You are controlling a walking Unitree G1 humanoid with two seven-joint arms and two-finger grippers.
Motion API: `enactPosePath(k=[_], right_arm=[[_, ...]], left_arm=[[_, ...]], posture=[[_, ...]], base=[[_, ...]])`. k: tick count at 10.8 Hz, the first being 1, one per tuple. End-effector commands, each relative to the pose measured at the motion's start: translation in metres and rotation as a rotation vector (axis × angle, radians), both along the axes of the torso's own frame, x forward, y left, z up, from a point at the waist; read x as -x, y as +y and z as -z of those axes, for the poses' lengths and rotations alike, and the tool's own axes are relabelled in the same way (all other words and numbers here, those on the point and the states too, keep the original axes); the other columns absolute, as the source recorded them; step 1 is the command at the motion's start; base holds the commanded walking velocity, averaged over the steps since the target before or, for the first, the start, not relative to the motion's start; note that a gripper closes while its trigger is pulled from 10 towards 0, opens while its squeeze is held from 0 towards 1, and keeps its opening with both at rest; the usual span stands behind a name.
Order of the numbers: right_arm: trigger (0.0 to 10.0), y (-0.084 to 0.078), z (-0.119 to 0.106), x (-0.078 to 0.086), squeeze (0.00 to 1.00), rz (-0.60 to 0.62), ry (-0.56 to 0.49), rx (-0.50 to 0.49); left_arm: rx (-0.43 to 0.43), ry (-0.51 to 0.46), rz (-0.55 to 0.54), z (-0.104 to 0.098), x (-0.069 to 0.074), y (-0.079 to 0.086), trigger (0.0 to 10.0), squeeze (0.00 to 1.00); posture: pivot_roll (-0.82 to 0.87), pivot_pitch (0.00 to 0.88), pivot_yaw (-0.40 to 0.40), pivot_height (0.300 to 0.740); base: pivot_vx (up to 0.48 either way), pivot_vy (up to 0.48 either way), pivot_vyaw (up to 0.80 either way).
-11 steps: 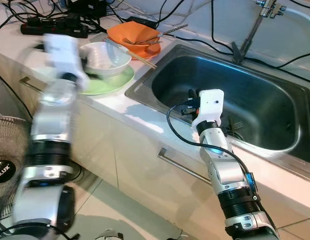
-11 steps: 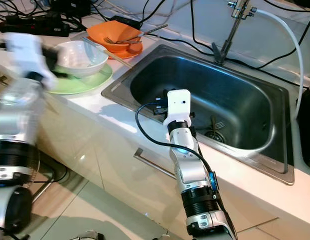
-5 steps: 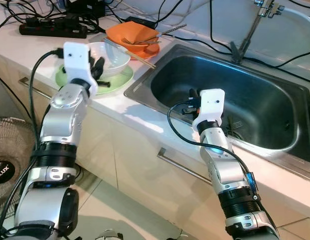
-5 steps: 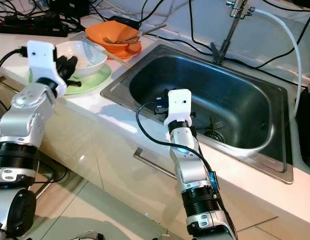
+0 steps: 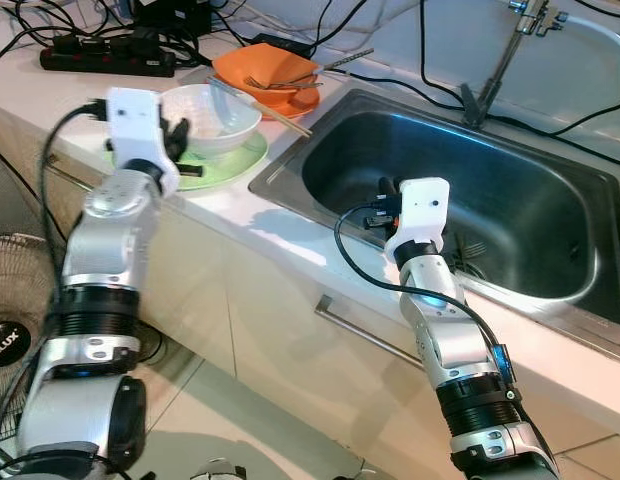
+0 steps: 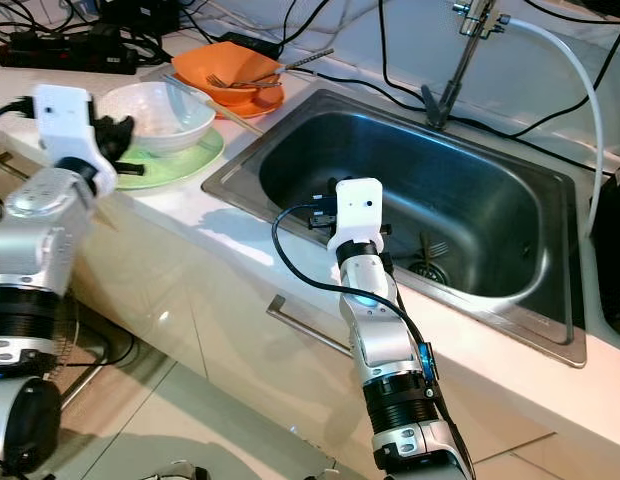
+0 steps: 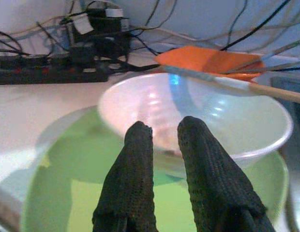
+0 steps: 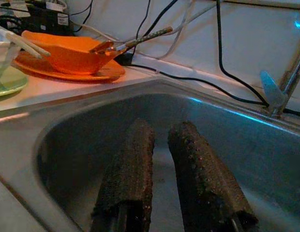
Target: Kitchen organization
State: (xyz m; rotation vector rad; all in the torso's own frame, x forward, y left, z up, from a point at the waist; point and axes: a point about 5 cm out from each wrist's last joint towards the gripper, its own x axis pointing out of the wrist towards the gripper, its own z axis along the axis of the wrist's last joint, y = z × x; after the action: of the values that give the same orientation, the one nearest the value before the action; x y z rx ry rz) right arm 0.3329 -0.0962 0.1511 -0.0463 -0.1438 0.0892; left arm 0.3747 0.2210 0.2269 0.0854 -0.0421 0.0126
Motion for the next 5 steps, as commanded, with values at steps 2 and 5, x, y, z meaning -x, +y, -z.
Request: enactPosePath(k=[2,5], right_arm=[[10.0,-0.004,-0.004,-0.003,0.0,0.017,-0.01,0.001],[10.0,-0.003,-0.005,-0.004,0.0,0.014,-0.011,0.0]], left_arm=[[-0.021,0.004,-0.024,-0.002,0.003,0.006,10.0,0.0],[-0.034,-0.001,-0.057,-0.007,0.004,0.018,10.0,0.0]], posture=[[-0.05,0.0,-0.097,0.74],[-0.04,0.0,-0.1,0.74]], base=[[0.0,0.0,0.0],[0.0,0.0,0.0]])
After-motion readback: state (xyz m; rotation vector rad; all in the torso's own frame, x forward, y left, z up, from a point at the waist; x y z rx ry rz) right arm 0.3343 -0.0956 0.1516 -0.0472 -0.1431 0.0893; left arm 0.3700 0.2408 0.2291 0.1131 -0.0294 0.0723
